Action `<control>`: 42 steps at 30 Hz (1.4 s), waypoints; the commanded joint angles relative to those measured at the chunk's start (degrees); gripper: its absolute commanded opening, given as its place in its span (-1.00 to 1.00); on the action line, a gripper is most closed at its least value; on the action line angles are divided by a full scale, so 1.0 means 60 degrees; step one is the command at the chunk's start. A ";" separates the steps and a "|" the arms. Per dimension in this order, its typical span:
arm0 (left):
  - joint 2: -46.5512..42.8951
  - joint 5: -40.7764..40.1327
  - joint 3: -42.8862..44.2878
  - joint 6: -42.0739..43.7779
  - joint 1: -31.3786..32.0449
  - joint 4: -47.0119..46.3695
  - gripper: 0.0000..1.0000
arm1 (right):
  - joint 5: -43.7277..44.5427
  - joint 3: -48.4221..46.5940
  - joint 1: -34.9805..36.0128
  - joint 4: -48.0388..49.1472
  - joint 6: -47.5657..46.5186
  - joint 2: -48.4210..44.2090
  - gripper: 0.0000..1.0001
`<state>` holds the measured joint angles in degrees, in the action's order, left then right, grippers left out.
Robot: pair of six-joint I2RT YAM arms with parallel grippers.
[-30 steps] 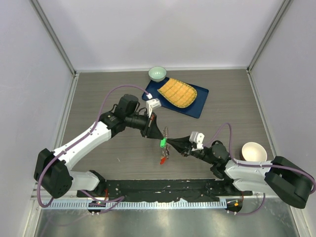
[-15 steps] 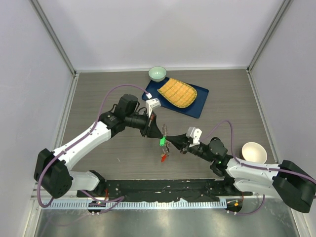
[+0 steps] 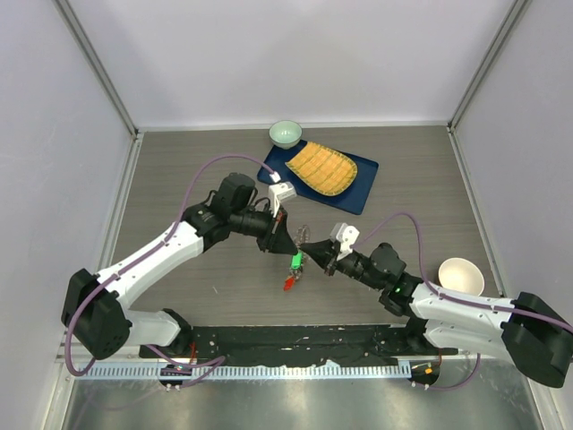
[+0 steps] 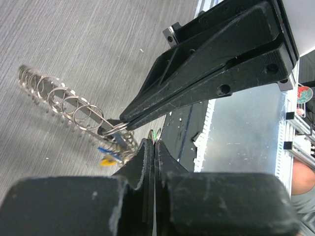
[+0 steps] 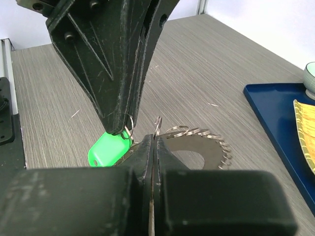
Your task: Remove the keys from the keyring
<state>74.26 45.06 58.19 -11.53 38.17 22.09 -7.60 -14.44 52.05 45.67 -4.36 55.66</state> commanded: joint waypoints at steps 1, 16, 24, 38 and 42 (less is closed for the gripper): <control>-0.0013 0.0166 0.0438 0.0120 0.0068 -0.0092 -0.99 | 0.0577 -0.0611 0.0201 0.0241 -0.0079 -0.0048 -0.99; -0.0876 -0.2699 -0.0043 -0.0493 -0.0999 0.0026 -1.00 | 0.4150 -0.2264 0.0202 -0.4512 0.1164 -0.1306 -0.99; -0.1917 -0.6513 -0.1641 -0.1169 -0.2552 0.0391 -1.00 | 0.4694 -0.4169 0.0202 -0.9629 0.3288 -0.1880 -0.99; 0.0527 -0.8066 -0.2024 -0.2282 -0.3857 0.0947 -1.00 | 0.6392 -0.2853 -0.0662 -0.9706 0.5383 -0.0429 -0.79; 0.1158 -0.7964 -0.1965 -0.2619 -0.3872 0.1167 -0.71 | 0.6627 -0.3378 -0.0766 -1.0143 0.5239 -0.0253 0.08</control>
<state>79.75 -1.80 44.47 -24.38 15.22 27.03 27.64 -30.96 47.70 -15.94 25.50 54.39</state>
